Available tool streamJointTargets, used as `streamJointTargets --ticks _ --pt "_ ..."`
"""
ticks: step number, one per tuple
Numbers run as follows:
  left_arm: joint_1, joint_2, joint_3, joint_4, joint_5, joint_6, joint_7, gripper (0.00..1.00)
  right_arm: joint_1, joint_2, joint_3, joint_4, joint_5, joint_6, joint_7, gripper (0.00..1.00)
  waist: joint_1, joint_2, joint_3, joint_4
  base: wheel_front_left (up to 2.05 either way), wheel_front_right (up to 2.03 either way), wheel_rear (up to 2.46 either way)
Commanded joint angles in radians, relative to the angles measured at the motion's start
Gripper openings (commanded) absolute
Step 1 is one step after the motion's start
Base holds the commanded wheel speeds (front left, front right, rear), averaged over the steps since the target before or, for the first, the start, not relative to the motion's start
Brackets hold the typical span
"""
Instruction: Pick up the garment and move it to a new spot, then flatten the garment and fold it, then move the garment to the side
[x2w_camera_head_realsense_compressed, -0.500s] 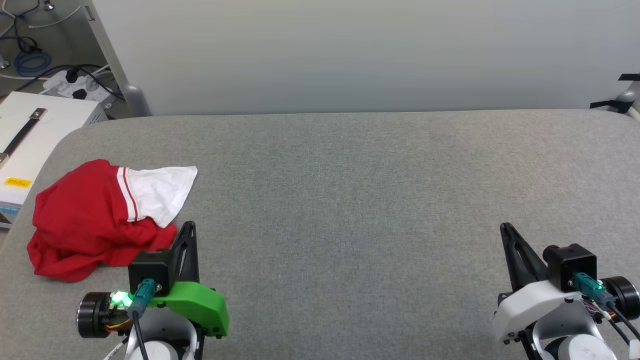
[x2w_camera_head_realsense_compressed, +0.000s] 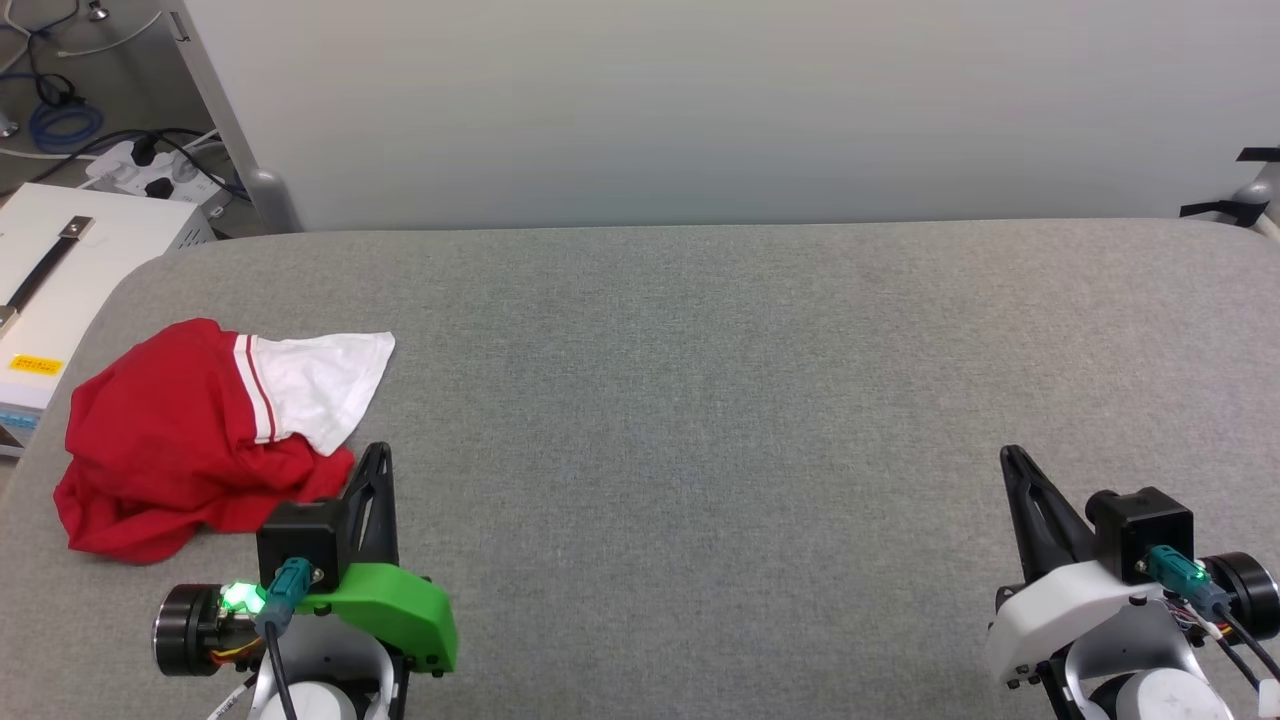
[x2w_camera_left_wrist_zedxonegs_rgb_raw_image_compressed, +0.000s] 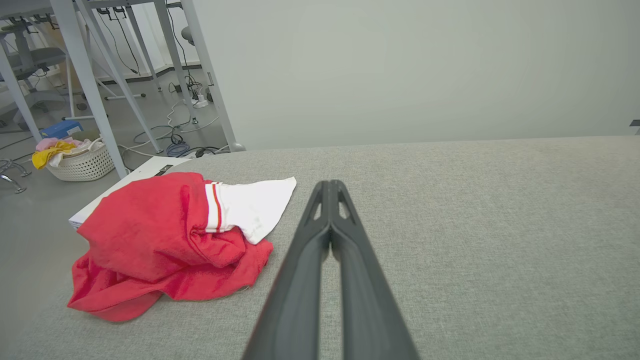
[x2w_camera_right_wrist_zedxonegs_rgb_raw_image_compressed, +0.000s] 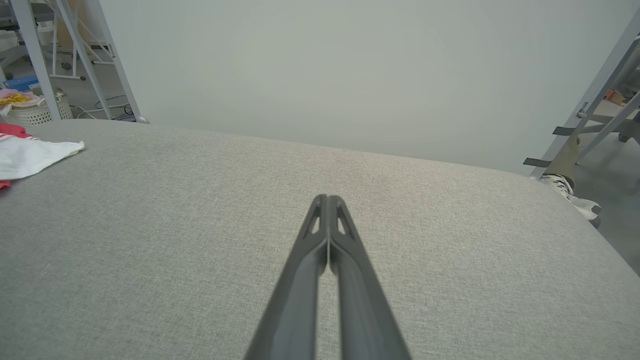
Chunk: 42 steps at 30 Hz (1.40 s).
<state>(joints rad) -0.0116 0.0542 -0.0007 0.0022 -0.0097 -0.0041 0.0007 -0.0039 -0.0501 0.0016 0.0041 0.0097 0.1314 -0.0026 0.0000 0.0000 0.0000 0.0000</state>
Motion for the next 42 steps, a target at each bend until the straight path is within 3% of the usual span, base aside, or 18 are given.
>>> streamJointTargets --ticks 1,13,14,42 --pt "0.012 -0.004 0.001 -0.002 0.01 0.004 -0.001 0.0 0.004 0.0 -0.002 -0.004 -0.01 -0.001 0.003 0.0 0.0 0.0 0.0 0.0 0.0 0.0 0.0" --pt "0.012 -0.004 0.001 -0.002 0.01 0.004 -0.001 0.0 0.004 0.0 -0.002 -0.004 -0.01 -0.001 0.003 0.0 0.0 0.0 0.0 0.0 0.0 0.0 0.0" --pt "0.0 0.0 0.0 0.0 0.0 0.0 0.0 1.0 0.0 0.0 0.0 0.0 0.0 0.0 0.0 1.0 0.0 0.0 0.0 0.0 0.0 0.0 0.0" --pt "0.004 -0.001 -0.022 0.047 -0.028 0.003 -0.056 1.0 0.012 0.0 -0.022 0.01 0.033 0.0 -0.056 1.0 0.0 0.0 0.005 0.002 0.0 0.0 0.0"
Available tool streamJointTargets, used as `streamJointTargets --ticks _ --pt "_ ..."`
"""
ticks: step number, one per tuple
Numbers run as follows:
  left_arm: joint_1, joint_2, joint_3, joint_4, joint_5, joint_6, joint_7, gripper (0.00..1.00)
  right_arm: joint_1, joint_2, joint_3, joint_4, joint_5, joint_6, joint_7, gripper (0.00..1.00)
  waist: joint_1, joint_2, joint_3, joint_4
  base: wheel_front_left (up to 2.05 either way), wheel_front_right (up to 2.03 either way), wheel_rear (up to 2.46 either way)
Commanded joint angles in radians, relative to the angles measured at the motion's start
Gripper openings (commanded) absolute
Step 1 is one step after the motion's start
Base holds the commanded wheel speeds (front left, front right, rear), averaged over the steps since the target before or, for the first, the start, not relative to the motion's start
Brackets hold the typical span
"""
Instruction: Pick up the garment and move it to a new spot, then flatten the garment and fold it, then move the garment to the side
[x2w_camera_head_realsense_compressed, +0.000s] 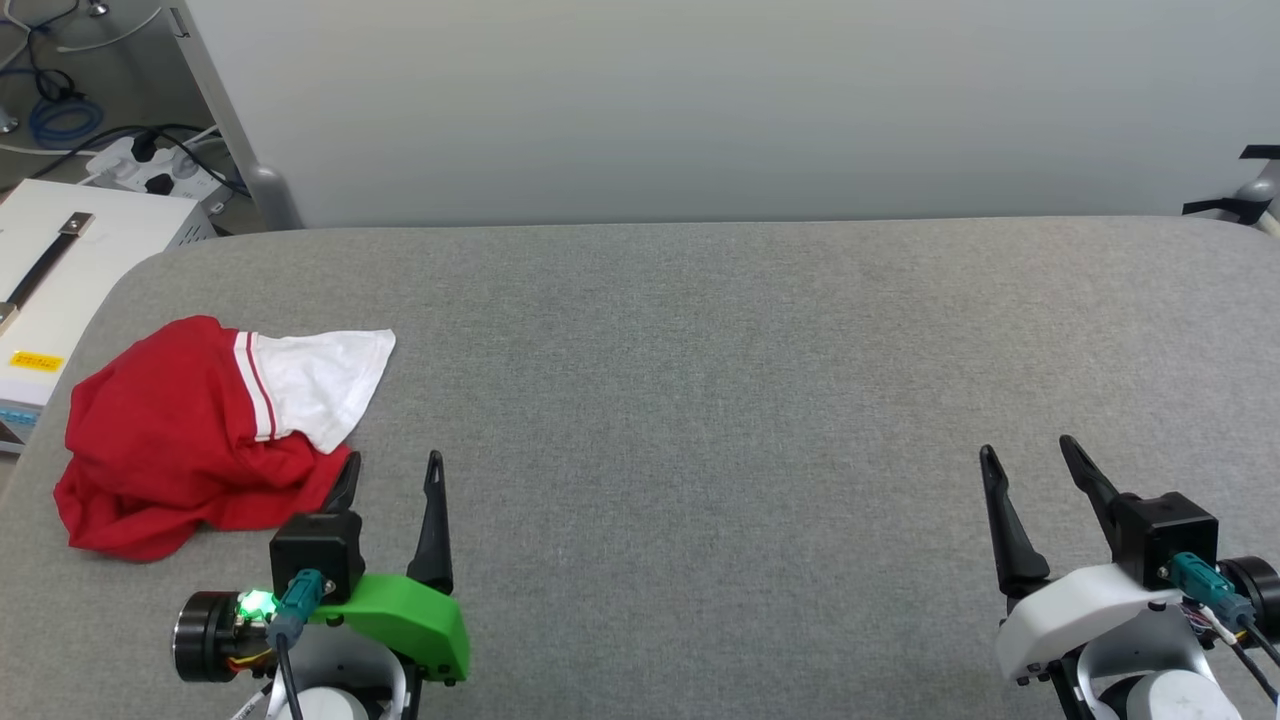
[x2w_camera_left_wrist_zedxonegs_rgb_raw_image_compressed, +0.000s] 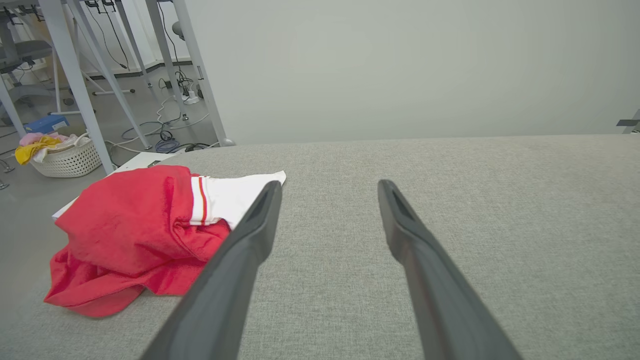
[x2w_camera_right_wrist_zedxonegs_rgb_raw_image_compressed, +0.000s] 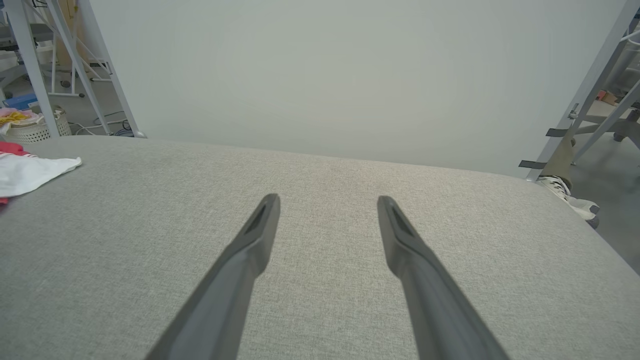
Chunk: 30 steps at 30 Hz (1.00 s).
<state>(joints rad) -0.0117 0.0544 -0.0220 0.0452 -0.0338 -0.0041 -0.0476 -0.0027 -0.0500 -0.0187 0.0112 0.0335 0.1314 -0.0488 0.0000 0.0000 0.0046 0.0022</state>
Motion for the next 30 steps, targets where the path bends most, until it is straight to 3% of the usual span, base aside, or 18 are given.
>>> streamJointTargets --ticks 1,30 --pt "0.004 -0.001 -0.001 0.005 -0.005 0.003 -0.01 1.0 0.011 0.0 -0.002 0.003 0.01 0.0 -0.012 1.0 0.0 0.0 0.0 0.0 0.0 0.0 0.0" --pt "0.019 -0.002 -0.02 0.001 -0.035 -0.005 -0.07 1.0 0.028 0.0 0.004 -0.026 0.041 0.0 -0.071 1.0 0.0 0.0 0.01 0.009 0.0 0.0 0.0"
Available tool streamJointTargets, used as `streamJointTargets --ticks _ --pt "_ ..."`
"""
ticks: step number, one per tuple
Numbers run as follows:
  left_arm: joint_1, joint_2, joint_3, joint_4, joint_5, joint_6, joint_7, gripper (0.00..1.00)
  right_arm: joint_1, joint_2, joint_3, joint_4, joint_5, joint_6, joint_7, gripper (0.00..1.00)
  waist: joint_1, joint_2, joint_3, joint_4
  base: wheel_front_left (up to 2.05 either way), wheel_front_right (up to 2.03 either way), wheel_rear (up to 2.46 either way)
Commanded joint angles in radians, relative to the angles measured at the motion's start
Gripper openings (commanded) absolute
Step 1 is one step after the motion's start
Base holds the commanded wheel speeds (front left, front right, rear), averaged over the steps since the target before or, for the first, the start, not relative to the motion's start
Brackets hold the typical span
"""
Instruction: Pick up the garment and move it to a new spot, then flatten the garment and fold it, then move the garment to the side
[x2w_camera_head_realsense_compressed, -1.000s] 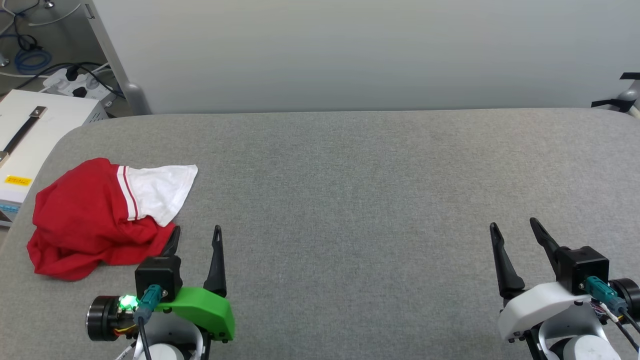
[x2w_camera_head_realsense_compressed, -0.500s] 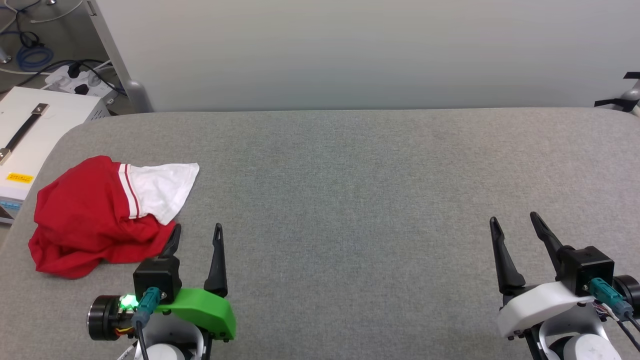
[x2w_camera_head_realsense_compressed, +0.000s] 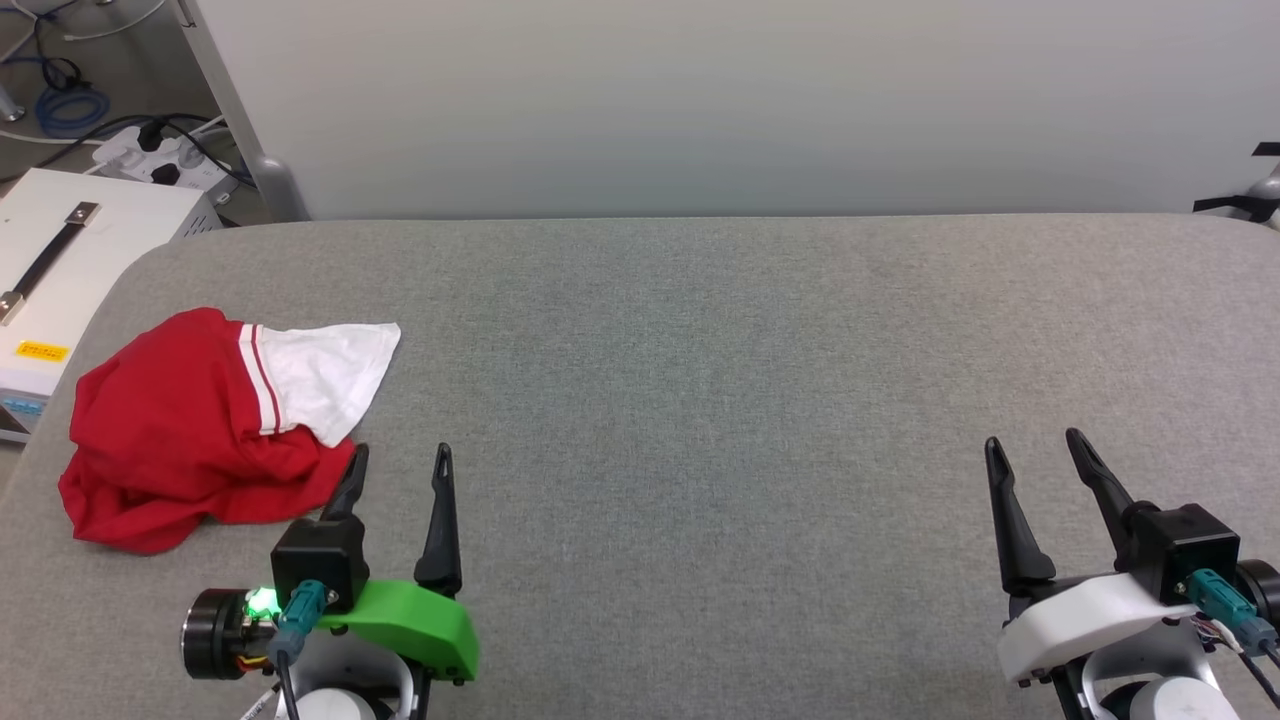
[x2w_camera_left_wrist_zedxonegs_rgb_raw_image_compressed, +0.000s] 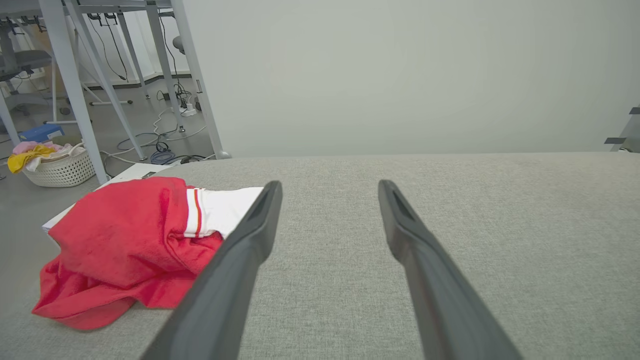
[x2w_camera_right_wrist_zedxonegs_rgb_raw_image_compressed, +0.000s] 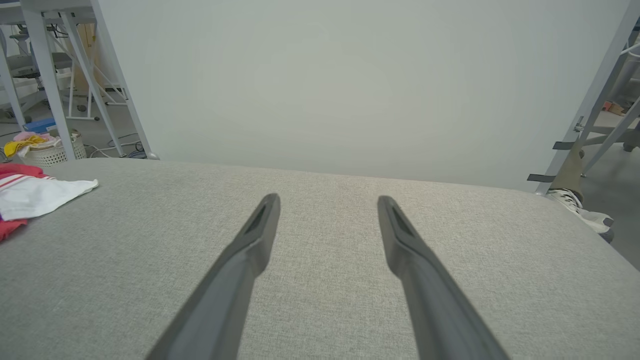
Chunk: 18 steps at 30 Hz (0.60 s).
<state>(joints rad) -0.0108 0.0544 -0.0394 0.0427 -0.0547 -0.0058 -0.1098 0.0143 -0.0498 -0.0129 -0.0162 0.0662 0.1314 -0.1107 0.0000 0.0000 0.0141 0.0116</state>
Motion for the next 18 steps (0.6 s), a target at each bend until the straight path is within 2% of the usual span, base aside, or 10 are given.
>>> streamJointTargets --ticks 1,18 --pt "0.018 -0.002 -0.004 0.009 -0.015 -0.004 -0.01 1.0 0.011 0.0 -0.001 0.004 0.009 0.0 -0.011 1.0 0.0 0.0 0.0 0.0 0.0 0.0 0.0" --pt "0.012 -0.002 -0.021 0.075 -0.036 -0.005 -0.046 1.0 0.017 0.0 0.005 0.033 0.022 0.0 -0.046 1.0 0.0 0.0 0.007 0.003 0.0 0.0 0.0"
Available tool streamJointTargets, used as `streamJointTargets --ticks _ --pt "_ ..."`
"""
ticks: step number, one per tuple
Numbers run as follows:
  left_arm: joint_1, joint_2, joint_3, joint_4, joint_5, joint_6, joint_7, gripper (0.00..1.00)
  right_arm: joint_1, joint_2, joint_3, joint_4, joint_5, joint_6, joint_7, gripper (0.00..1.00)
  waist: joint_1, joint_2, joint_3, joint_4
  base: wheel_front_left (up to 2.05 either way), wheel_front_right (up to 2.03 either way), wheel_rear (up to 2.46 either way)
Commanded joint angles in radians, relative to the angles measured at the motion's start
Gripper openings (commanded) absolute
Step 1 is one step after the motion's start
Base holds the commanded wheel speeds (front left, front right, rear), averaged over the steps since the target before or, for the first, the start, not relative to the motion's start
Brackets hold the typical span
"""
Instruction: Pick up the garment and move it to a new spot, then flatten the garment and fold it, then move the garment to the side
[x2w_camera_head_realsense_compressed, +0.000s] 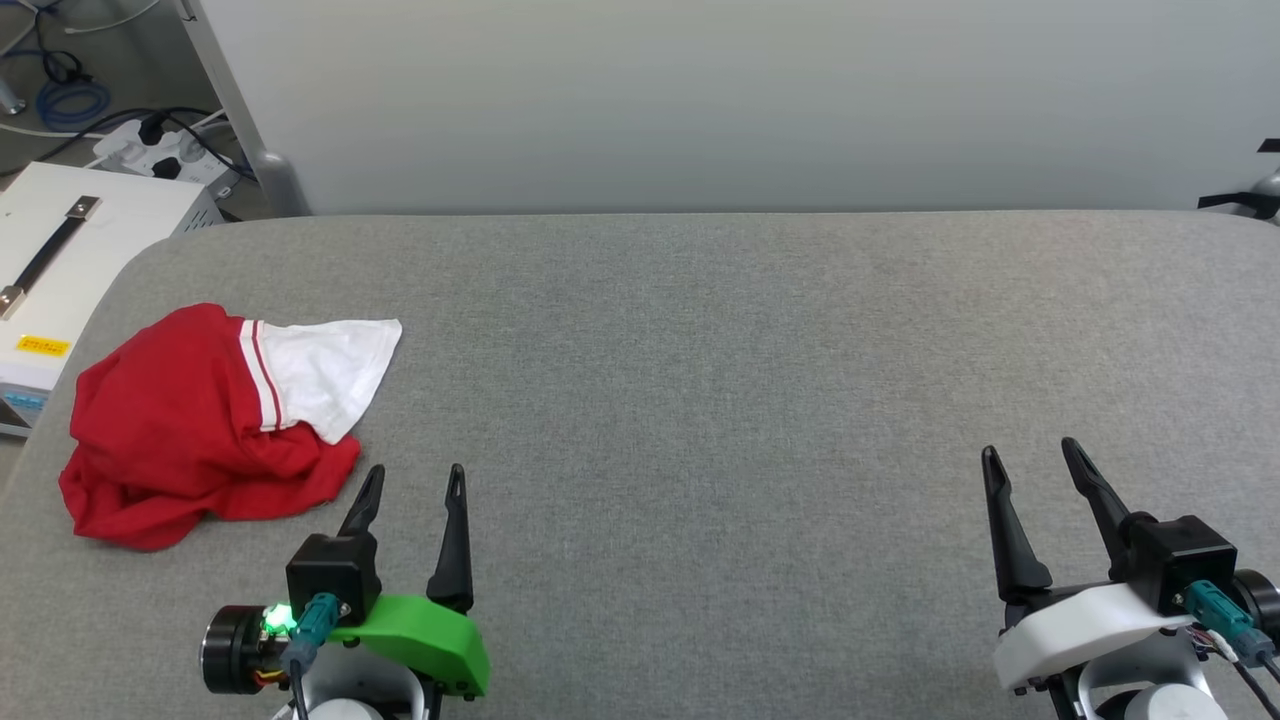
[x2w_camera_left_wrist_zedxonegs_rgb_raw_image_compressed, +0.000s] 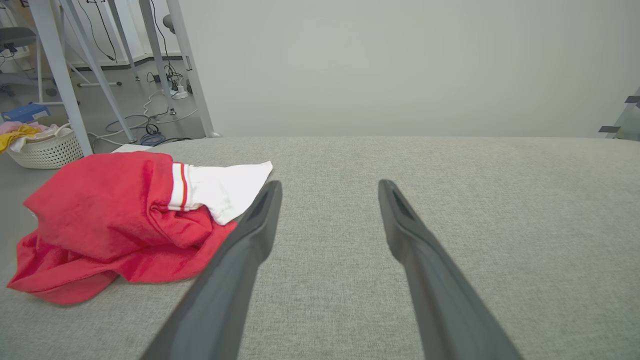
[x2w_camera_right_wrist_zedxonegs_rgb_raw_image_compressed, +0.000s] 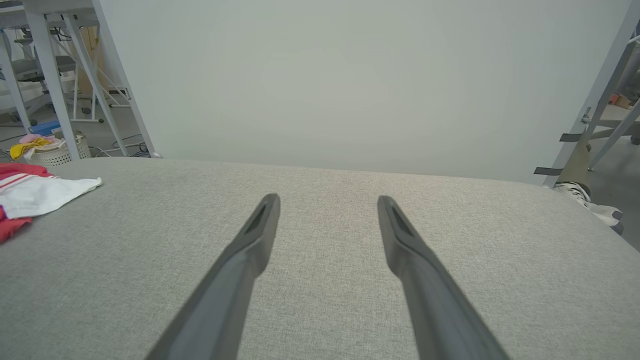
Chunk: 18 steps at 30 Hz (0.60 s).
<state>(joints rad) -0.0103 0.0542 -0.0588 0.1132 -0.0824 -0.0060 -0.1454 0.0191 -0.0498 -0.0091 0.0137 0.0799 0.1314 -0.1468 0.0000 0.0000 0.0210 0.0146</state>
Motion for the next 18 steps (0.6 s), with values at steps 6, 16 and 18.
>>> streamJointTargets --ticks 6,16,18 --pt "0.011 -0.002 -0.005 0.012 -0.014 -0.005 -0.022 1.0 0.014 0.0 0.002 0.007 0.014 0.0 -0.022 1.0 0.0 0.0 0.005 0.003 0.0 0.0 0.0" --pt "0.01 -0.003 -0.016 0.026 -0.026 -0.004 -0.047 1.0 0.021 0.0 0.008 0.011 0.027 -0.001 -0.047 1.0 0.0 0.0 0.008 0.025 0.0 0.0 0.0" --pt "0.009 -0.003 -0.016 0.027 -0.028 -0.003 -0.051 1.0 0.023 0.0 0.013 0.01 0.029 -0.001 -0.051 1.0 0.0 0.0 0.008 0.035 0.0 0.0 0.0"
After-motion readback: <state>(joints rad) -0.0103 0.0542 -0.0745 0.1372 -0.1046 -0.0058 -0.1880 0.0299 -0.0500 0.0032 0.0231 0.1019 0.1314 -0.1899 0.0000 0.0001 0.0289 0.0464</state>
